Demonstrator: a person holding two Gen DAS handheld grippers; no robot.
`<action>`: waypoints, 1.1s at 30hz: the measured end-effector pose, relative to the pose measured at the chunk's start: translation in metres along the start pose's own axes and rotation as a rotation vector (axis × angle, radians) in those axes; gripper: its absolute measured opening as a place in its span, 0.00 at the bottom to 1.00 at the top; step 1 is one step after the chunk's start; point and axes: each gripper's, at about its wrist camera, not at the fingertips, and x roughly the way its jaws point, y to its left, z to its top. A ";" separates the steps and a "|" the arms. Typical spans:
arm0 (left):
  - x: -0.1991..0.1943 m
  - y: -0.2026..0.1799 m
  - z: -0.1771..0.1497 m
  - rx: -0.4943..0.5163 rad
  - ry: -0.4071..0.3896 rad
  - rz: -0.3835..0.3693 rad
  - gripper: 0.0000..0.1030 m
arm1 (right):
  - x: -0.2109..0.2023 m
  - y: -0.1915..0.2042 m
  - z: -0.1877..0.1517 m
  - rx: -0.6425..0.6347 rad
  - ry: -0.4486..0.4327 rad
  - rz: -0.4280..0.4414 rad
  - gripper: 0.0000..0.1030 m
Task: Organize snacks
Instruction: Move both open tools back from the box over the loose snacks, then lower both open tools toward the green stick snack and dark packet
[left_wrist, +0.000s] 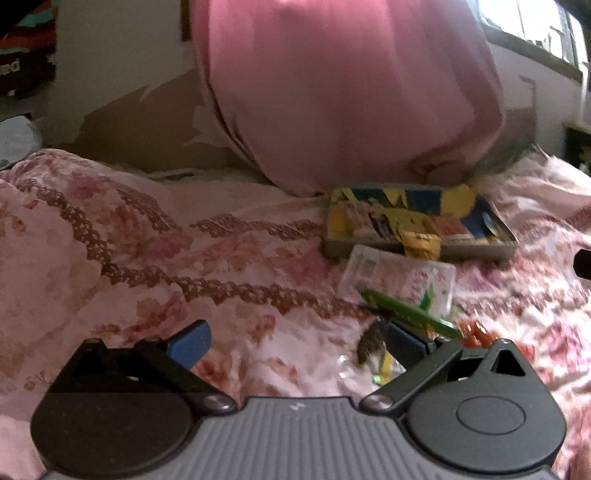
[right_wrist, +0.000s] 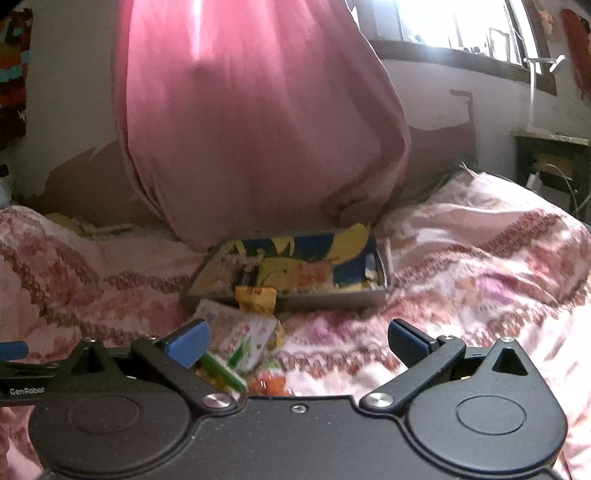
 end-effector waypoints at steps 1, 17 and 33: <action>-0.001 -0.002 -0.002 0.009 0.007 -0.004 1.00 | -0.002 0.001 -0.003 0.000 0.009 -0.008 0.99; -0.005 0.010 -0.025 -0.059 0.128 -0.032 1.00 | -0.018 0.021 -0.032 -0.058 0.144 -0.037 0.99; -0.001 0.008 -0.026 -0.049 0.148 -0.007 1.00 | -0.003 0.034 -0.041 -0.101 0.255 0.021 0.99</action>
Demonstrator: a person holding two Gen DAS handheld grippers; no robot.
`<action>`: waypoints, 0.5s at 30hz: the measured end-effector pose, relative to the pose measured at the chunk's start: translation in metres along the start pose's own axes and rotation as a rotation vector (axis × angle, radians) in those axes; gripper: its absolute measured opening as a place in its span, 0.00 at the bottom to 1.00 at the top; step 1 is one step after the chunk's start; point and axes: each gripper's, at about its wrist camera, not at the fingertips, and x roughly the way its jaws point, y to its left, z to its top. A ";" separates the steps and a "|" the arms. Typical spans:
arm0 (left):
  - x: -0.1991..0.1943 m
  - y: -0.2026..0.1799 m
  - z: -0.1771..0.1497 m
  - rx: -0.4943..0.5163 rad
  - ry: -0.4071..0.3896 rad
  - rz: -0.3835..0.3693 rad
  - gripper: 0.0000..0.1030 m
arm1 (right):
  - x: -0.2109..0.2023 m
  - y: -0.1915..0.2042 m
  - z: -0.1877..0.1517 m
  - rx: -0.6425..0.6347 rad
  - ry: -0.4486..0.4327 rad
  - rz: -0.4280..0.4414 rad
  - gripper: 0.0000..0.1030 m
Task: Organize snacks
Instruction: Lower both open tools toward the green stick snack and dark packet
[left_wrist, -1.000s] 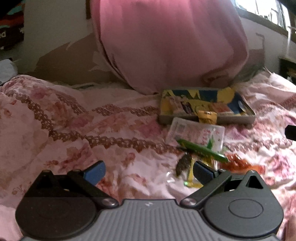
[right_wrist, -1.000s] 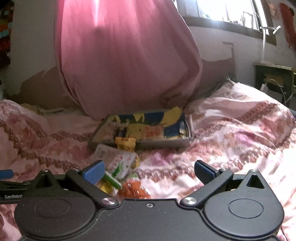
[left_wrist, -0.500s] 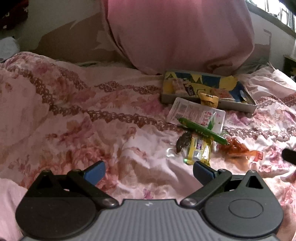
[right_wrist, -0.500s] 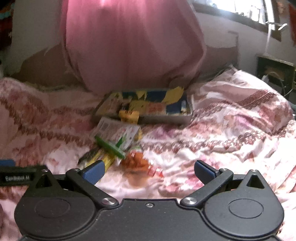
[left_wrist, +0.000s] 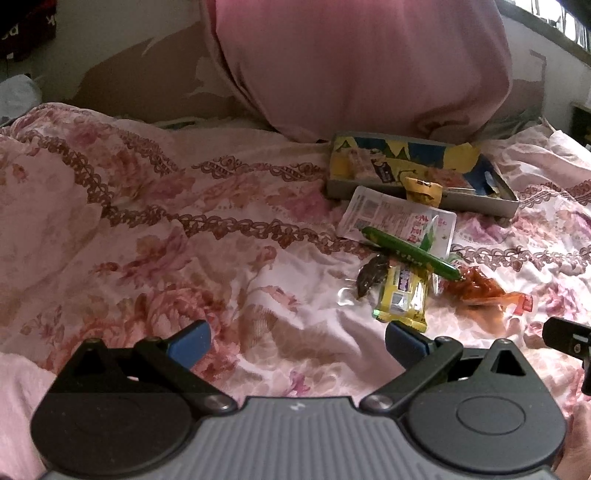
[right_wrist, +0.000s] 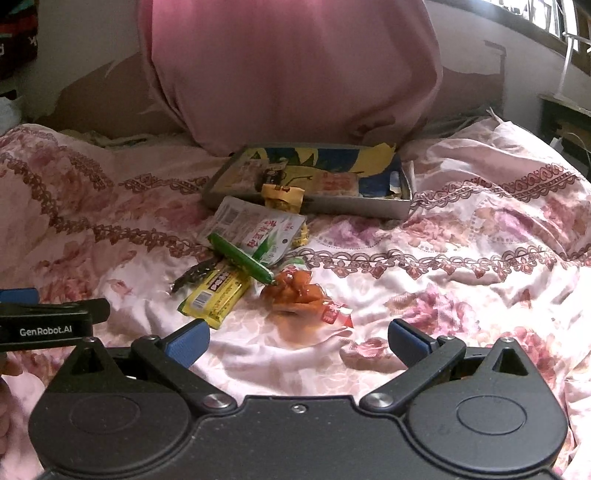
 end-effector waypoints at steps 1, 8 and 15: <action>0.000 0.000 0.000 -0.001 -0.001 0.001 1.00 | 0.001 -0.001 0.000 0.001 0.003 -0.001 0.99; 0.000 -0.001 0.000 0.006 0.000 0.000 1.00 | 0.002 -0.002 0.000 0.009 0.006 0.001 0.99; 0.001 -0.001 0.001 0.006 -0.006 0.001 1.00 | 0.002 -0.002 0.000 0.009 0.009 0.001 0.99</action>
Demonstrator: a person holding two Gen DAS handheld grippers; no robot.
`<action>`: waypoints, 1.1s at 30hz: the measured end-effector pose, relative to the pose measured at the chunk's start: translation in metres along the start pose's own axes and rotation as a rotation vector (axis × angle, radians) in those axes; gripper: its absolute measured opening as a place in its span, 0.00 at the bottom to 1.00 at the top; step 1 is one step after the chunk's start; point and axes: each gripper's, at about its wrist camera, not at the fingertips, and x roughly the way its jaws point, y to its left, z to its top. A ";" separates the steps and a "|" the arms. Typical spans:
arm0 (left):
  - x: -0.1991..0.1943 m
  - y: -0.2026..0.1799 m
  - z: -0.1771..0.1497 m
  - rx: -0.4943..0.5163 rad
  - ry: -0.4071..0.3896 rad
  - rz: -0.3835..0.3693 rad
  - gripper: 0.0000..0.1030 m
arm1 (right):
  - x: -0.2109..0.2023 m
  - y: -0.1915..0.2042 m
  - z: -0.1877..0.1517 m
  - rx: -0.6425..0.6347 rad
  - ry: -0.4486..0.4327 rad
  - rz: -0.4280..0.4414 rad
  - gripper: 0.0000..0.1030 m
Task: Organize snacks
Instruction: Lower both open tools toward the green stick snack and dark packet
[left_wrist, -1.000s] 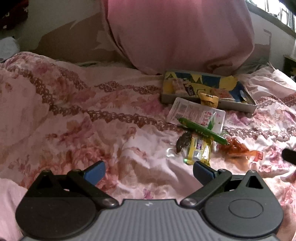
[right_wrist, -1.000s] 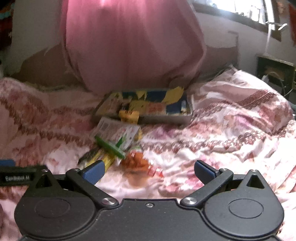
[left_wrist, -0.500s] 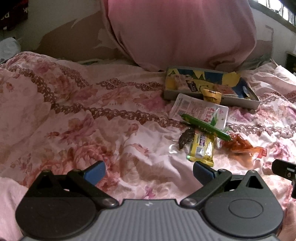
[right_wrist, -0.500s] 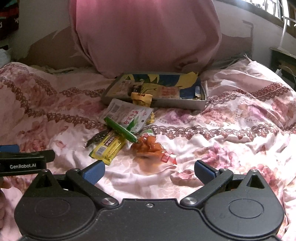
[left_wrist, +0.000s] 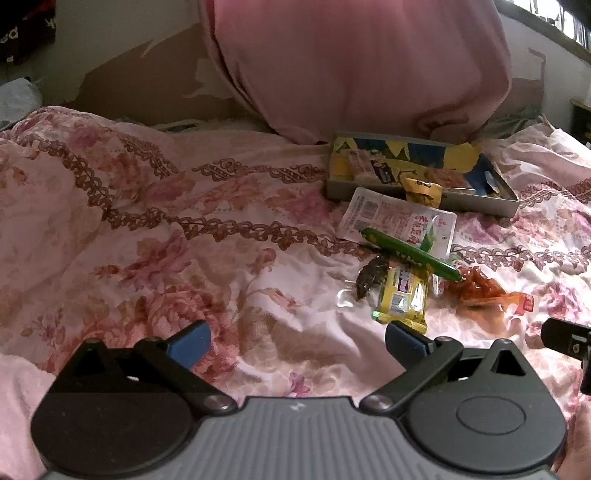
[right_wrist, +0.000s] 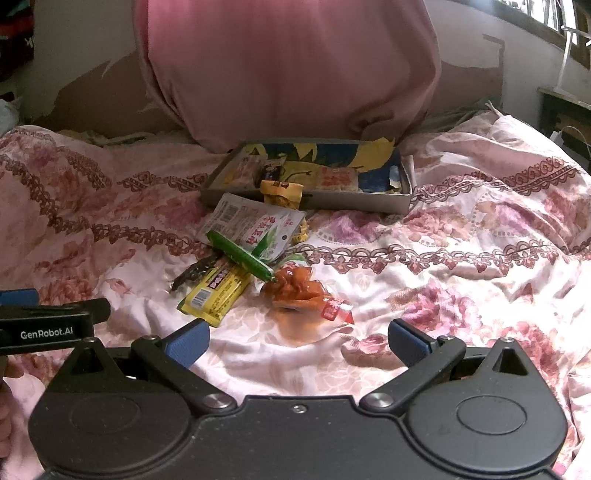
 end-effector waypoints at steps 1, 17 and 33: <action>0.000 0.000 0.001 -0.001 0.000 -0.001 1.00 | 0.000 0.001 0.000 0.001 -0.001 0.001 0.99; 0.028 -0.002 0.019 -0.034 0.067 -0.022 1.00 | 0.018 -0.009 0.011 0.068 0.041 0.036 0.99; 0.059 -0.016 0.043 0.047 0.096 0.008 1.00 | 0.046 -0.019 0.038 0.019 0.052 0.053 0.99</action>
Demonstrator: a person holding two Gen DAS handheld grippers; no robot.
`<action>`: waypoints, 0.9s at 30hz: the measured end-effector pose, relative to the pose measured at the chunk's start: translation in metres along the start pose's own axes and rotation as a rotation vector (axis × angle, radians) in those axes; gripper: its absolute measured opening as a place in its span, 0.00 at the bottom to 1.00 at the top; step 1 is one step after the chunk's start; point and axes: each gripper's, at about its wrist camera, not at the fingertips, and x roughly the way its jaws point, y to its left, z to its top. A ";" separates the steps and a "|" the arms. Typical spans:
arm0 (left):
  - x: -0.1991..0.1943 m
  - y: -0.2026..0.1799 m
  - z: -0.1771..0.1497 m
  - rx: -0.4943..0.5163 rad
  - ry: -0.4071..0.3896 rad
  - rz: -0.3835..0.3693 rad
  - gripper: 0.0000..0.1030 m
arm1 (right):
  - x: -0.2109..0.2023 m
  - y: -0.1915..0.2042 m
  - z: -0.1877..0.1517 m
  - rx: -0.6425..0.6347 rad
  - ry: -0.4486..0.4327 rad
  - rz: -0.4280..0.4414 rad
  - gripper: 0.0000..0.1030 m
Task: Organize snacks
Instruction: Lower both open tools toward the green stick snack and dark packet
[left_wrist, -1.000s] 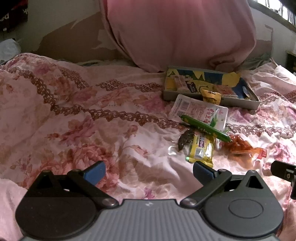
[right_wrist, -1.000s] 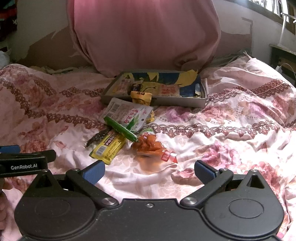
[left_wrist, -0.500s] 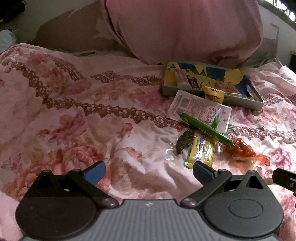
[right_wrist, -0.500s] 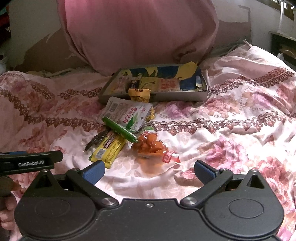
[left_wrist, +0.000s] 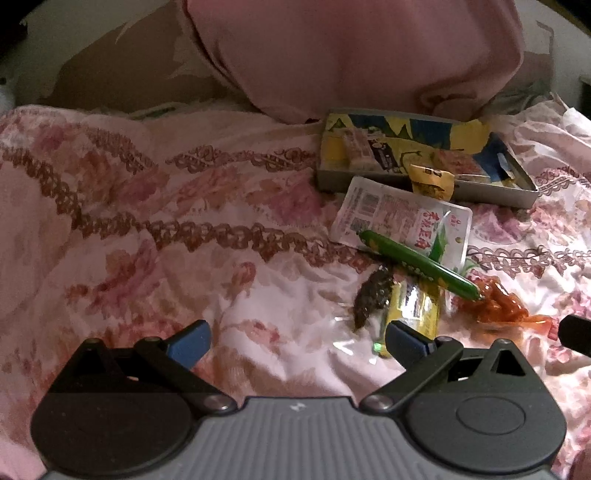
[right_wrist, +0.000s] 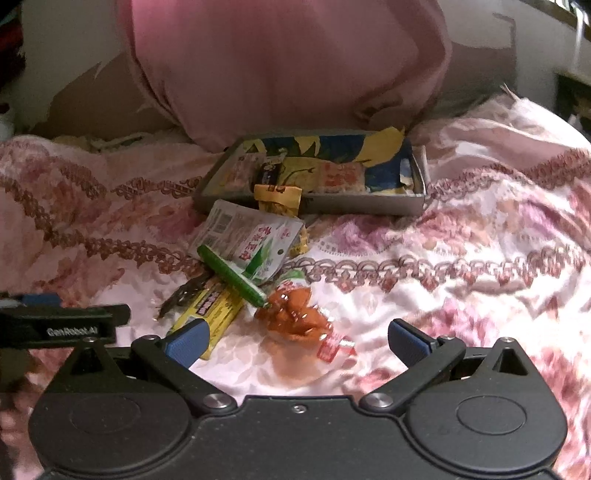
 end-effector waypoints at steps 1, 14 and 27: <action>0.000 0.000 0.002 0.008 -0.006 0.004 1.00 | 0.002 0.000 0.002 -0.015 0.000 -0.003 0.99; 0.018 -0.004 0.030 0.060 -0.034 0.037 1.00 | 0.027 -0.015 0.017 -0.083 -0.033 0.003 0.99; 0.043 -0.004 0.028 0.056 -0.007 0.030 1.00 | 0.047 -0.012 0.018 -0.116 0.002 0.003 0.99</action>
